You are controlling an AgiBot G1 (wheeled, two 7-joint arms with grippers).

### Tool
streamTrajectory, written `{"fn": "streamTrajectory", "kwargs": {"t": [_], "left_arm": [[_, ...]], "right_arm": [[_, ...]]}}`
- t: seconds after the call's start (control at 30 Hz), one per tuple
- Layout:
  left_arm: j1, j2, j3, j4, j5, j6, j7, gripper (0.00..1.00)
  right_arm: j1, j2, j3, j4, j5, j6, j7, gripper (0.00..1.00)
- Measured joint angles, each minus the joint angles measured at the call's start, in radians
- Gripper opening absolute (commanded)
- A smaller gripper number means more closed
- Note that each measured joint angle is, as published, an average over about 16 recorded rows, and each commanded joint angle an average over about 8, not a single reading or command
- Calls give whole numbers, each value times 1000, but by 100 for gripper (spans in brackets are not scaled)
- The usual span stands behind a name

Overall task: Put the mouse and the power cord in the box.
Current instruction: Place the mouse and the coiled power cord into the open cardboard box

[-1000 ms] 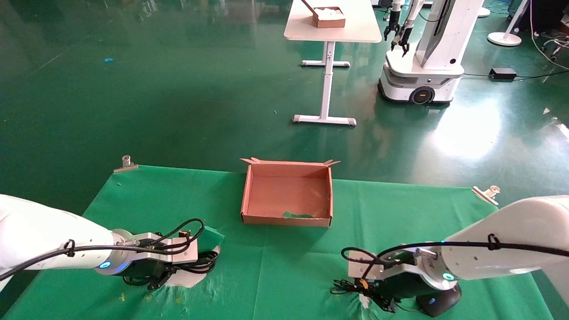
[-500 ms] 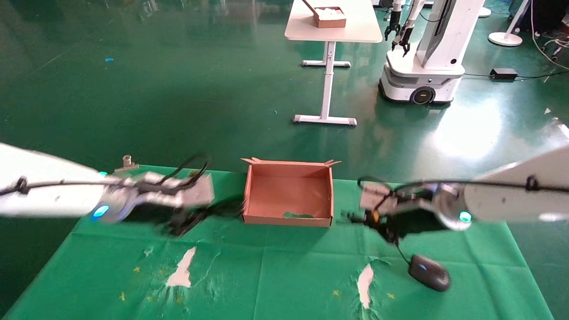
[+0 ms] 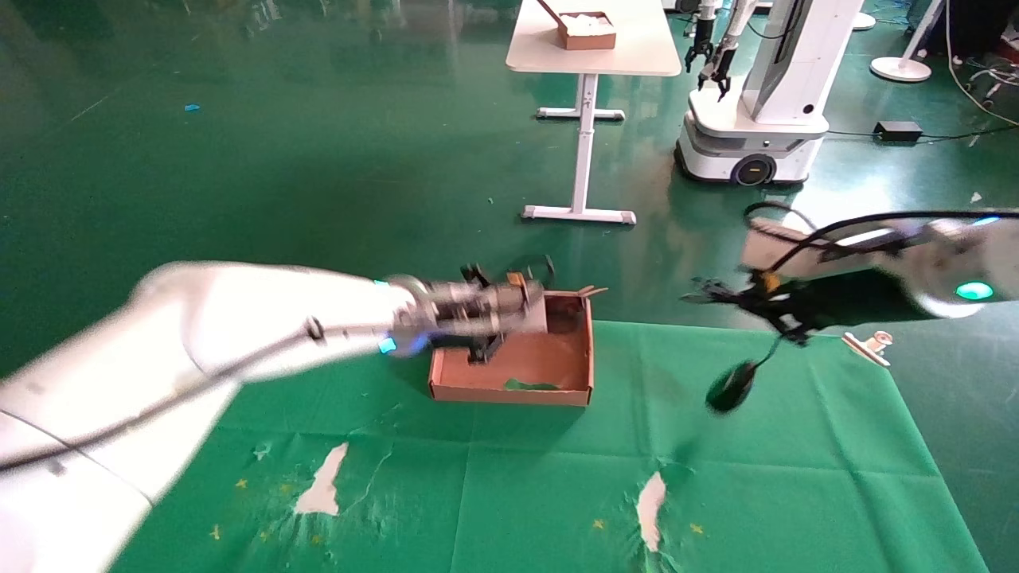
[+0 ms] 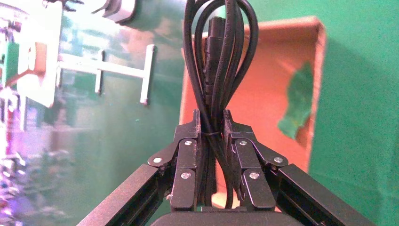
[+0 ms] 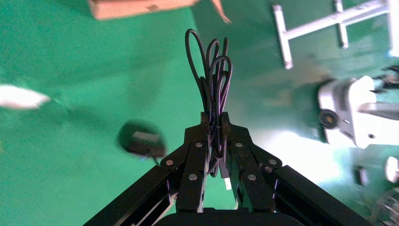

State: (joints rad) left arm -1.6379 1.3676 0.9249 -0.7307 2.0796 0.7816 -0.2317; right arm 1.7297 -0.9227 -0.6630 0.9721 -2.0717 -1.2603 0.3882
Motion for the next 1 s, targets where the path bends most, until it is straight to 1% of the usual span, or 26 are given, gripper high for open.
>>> {"fn": "streamTrajectory", "kwargs": {"t": [0.07, 0.1, 0.33, 0.37, 0.53, 0.7, 0.87, 1.0], "left_arm": [[7, 7, 51, 10, -9, -48, 0, 0], [10, 8, 78, 13, -14, -69, -2, 6], [12, 9, 242, 24, -54, -173, -57, 94], [10, 9, 260, 24, -60, -182, -66, 100], [-6, 9, 338, 25, -94, -216, -102, 100], [-21, 8, 397, 27, -124, -239, -127, 100], [-39, 7, 438, 47, -151, -264, -155, 100], [-60, 2, 456, 98, -169, -281, -186, 100]], "right_arm": [[13, 19, 4, 19, -5, -11, 7, 0], [20, 27, 6, 28, -8, -16, 11, 0], [60, 61, 17, 66, -17, -36, 23, 0], [64, 62, 18, 68, -17, -37, 23, 0], [81, 56, 21, 68, -16, -35, 21, 0], [92, 39, 22, 64, -12, -30, 13, 0], [99, 17, 20, 63, -4, -23, -6, 0], [103, -6, 16, 65, 1, -16, -25, 0]]}}
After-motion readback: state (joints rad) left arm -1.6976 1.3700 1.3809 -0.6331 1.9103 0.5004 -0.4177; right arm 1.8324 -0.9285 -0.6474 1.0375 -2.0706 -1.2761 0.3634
